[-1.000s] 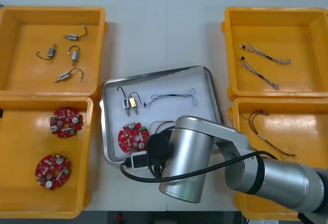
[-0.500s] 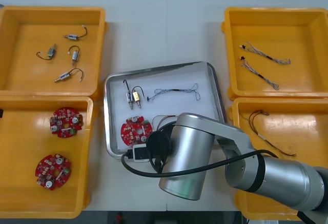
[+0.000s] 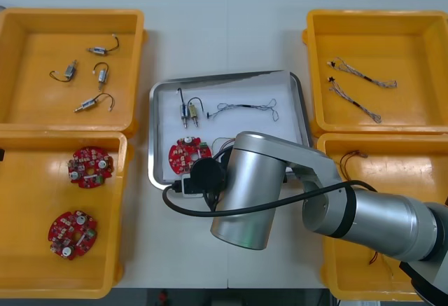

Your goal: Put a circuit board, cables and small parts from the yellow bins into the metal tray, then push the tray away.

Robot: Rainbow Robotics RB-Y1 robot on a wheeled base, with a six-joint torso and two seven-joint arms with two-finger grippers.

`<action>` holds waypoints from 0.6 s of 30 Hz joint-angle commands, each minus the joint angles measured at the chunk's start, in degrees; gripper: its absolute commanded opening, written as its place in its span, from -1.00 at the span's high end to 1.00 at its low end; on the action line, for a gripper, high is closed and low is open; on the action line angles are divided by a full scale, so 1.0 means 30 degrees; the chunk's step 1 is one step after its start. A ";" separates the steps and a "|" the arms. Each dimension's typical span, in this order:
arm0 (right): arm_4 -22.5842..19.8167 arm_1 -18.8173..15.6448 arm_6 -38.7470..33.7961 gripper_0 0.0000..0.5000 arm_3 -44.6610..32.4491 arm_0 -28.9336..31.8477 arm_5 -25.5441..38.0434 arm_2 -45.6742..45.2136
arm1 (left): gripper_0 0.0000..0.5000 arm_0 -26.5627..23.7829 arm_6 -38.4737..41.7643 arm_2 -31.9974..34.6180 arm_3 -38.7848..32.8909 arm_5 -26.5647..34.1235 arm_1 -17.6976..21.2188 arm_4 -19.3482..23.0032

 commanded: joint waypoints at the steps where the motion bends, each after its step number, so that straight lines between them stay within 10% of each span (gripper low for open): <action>1: -0.0163 0.0598 -0.0885 1.00 0.0587 -0.1464 0.0157 -0.0457 | -1.00 0.0320 -0.1145 -0.0241 -0.0460 -0.0209 -0.0139 -0.0197; 18: -0.0192 0.1477 -0.1149 1.00 0.3663 -0.3778 -0.0722 -0.0457 | -1.00 0.0320 -0.1145 -0.0241 -0.0460 -0.0209 -0.0139 -0.0197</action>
